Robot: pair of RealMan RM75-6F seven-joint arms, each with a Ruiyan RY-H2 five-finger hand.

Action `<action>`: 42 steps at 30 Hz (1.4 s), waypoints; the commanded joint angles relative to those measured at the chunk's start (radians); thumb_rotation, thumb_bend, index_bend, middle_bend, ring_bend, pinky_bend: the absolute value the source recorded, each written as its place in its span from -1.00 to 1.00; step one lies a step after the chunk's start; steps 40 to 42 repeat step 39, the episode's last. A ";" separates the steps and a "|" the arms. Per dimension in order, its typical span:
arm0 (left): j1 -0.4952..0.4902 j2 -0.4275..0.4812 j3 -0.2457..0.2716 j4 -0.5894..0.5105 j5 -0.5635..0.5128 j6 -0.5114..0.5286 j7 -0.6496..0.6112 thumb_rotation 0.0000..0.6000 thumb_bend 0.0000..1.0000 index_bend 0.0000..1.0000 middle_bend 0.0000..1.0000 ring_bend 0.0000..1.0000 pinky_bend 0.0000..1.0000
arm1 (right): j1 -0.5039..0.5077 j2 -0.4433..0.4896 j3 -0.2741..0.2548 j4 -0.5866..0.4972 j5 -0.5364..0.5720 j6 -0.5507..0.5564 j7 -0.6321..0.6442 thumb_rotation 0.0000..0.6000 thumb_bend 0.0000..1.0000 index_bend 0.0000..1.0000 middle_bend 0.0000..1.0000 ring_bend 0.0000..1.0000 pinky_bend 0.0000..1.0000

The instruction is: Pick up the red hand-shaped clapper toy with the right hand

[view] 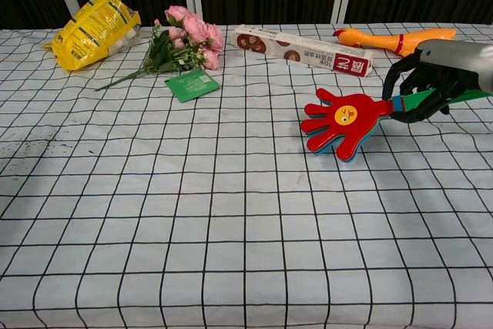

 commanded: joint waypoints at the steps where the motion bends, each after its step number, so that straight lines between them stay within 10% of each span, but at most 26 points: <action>1: -0.001 0.000 0.000 0.000 -0.002 -0.002 0.001 1.00 -1.00 -1.00 -1.00 -1.00 -1.00 | 0.004 -0.008 -0.005 0.014 0.009 -0.005 -0.004 1.00 0.22 0.72 0.27 0.20 0.18; 9: 0.000 0.000 -0.003 -0.002 -0.009 0.003 0.002 1.00 -1.00 -1.00 -1.00 -1.00 -1.00 | 0.020 -0.005 -0.020 0.028 0.068 -0.014 -0.053 1.00 -0.51 -0.38 -0.61 -0.65 -0.64; 21: 0.002 -0.005 -0.002 0.003 -0.004 0.015 0.012 1.00 -1.00 -1.00 -1.00 -1.00 -1.00 | -0.035 0.053 -0.044 -0.043 0.037 0.102 -0.078 1.00 -0.70 -0.72 -0.89 -0.79 -0.69; 42: 0.019 -0.049 -0.007 0.057 0.031 0.100 0.107 1.00 -1.00 -1.00 -1.00 -1.00 -1.00 | -0.414 0.320 -0.313 -0.163 -0.437 0.592 -0.026 1.00 -0.92 -1.00 -1.00 -1.00 -0.70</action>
